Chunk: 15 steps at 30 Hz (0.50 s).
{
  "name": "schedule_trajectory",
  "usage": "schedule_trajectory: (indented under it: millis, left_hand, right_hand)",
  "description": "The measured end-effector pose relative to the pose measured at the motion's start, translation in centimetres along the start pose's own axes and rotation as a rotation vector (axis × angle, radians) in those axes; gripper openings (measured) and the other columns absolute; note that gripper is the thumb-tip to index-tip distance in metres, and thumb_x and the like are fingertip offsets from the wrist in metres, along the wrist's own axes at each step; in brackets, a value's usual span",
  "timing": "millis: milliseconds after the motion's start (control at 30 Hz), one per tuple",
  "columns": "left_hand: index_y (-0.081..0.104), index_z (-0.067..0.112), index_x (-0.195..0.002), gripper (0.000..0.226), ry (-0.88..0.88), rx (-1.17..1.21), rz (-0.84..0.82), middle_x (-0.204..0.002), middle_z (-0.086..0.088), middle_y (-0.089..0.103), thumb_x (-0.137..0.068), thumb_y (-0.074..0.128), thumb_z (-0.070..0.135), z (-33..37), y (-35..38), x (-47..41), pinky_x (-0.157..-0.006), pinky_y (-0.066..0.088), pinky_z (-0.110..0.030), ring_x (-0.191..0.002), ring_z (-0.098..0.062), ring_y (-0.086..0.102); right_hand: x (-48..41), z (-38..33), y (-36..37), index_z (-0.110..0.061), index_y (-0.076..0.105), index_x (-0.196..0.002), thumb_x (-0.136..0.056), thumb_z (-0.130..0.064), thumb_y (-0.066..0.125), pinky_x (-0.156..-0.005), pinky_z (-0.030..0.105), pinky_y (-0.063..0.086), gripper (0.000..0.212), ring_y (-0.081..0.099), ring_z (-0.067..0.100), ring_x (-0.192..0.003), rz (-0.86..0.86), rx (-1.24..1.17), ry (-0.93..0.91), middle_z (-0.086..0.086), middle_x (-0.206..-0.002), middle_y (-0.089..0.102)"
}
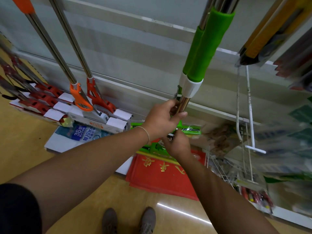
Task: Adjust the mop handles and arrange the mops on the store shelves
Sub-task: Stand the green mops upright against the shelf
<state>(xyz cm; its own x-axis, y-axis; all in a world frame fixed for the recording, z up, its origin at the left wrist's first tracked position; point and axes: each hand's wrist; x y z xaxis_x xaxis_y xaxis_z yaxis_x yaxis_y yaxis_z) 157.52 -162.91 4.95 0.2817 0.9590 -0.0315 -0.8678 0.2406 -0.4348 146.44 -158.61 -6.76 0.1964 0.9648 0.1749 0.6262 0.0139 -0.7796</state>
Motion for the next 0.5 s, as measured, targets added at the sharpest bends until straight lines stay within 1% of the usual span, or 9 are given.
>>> schedule_trajectory:
  millis: [100, 133, 200, 267, 333, 400, 467, 500]
  left_hand:
    - [0.065, 0.023, -0.106, 0.03, 0.018, -0.084, 0.012, -0.089, 0.001, 0.074, -0.084, 0.063, 0.044, 0.1, 0.1, -0.4, -0.077, 0.057, -0.04, -0.085, -0.021, 0.071]
    - [0.065, 0.023, -0.105, 0.028, 0.022, -0.106, 0.01, -0.088, 0.001, 0.074, -0.085, 0.062, 0.043, 0.3, 0.0, -0.5, -0.076, 0.057, -0.04, -0.084, -0.022, 0.07]
    - [0.063, 0.023, -0.103, 0.021, 0.03, -0.126, 0.014, -0.085, -0.001, 0.073, -0.088, 0.064, 0.038, 0.4, 0.0, -0.8, -0.074, 0.057, -0.04, -0.081, -0.024, 0.069]
    - [0.063, 0.023, -0.106, 0.021, 0.032, -0.127, 0.022, -0.087, -0.002, 0.073, -0.089, 0.065, 0.035, 0.7, -0.1, -0.9, -0.075, 0.056, -0.041, -0.082, -0.025, 0.069]
    - [0.061, 0.022, -0.113, 0.028, 0.021, -0.117, 0.033, -0.093, -0.001, 0.073, -0.089, 0.066, 0.035, 1.1, -0.1, -1.1, -0.079, 0.056, -0.04, -0.086, -0.023, 0.069]
    - [0.056, 0.021, -0.118, 0.04, 0.007, -0.079, 0.082, -0.099, 0.001, 0.071, -0.085, 0.07, 0.039, 1.7, -0.2, -1.5, -0.083, 0.055, -0.038, -0.09, -0.019, 0.068]
    - [0.049, 0.018, -0.127, 0.059, 0.0, -0.071, 0.133, -0.111, -0.001, 0.065, -0.08, 0.075, 0.041, 2.4, -0.7, -2.0, -0.089, 0.052, -0.034, -0.099, -0.017, 0.063]
    - [0.045, 0.016, -0.132, 0.067, -0.002, -0.087, 0.141, -0.119, -0.003, 0.062, -0.078, 0.077, 0.041, 2.7, -0.9, -2.2, -0.092, 0.05, -0.032, -0.105, -0.017, 0.06]
  right_hand:
    - [-0.6, -0.4, 0.4, -0.007, 0.055, -0.107, -0.085, -0.051, 0.062, -0.066, 0.039, 0.05, 0.049, 0.065, 0.035, -0.09, 0.012, -0.019, 0.046, 0.014, -0.1, 0.066]
    - [-0.7, -0.6, 0.5, -0.008, 0.055, -0.107, -0.084, -0.053, 0.058, -0.065, 0.039, 0.051, 0.051, 0.065, 0.034, -0.089, 0.016, -0.036, 0.049, 0.013, -0.1, 0.066]
    - [-1.2, -0.7, 0.8, -0.009, 0.055, -0.106, -0.076, -0.061, 0.045, -0.061, 0.036, 0.048, 0.06, 0.064, 0.035, -0.087, 0.034, -0.07, 0.042, 0.012, -0.098, 0.065]
    - [-1.8, -0.7, 1.1, -0.01, 0.056, -0.106, -0.07, -0.062, 0.037, -0.06, 0.035, 0.047, 0.066, 0.064, 0.035, -0.086, 0.033, -0.078, 0.052, 0.013, -0.098, 0.065]
    - [-2.4, -0.8, 1.2, -0.011, 0.055, -0.108, -0.068, -0.061, 0.036, -0.062, 0.037, 0.05, 0.067, 0.064, 0.035, -0.087, 0.03, -0.087, 0.083, 0.014, -0.099, 0.065]
    - [-2.7, -1.0, 0.9, -0.009, 0.056, -0.108, -0.068, -0.064, 0.036, -0.066, 0.04, 0.053, 0.071, 0.064, 0.036, -0.089, 0.03, -0.095, 0.113, 0.015, -0.1, 0.066]
    - [-2.8, -1.2, 0.6, -0.005, 0.055, -0.106, -0.077, -0.06, 0.047, -0.066, 0.041, 0.051, 0.064, 0.064, 0.039, -0.09, 0.035, -0.094, 0.13, 0.019, -0.1, 0.066]
    - [-2.9, -1.2, 0.6, -0.003, 0.055, -0.105, -0.081, -0.057, 0.053, -0.063, 0.039, 0.046, 0.059, 0.063, 0.04, -0.089, 0.037, -0.092, 0.136, 0.02, -0.098, 0.065]
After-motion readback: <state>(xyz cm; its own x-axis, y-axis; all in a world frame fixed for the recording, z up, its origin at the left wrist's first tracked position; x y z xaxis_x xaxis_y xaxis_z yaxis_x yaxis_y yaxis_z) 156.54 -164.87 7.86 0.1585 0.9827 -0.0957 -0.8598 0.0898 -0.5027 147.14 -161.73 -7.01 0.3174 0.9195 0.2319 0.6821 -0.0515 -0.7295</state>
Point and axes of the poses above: each hand's wrist, its own x-axis away from the middle knuckle, its own y-axis out of the palm, z = x × y
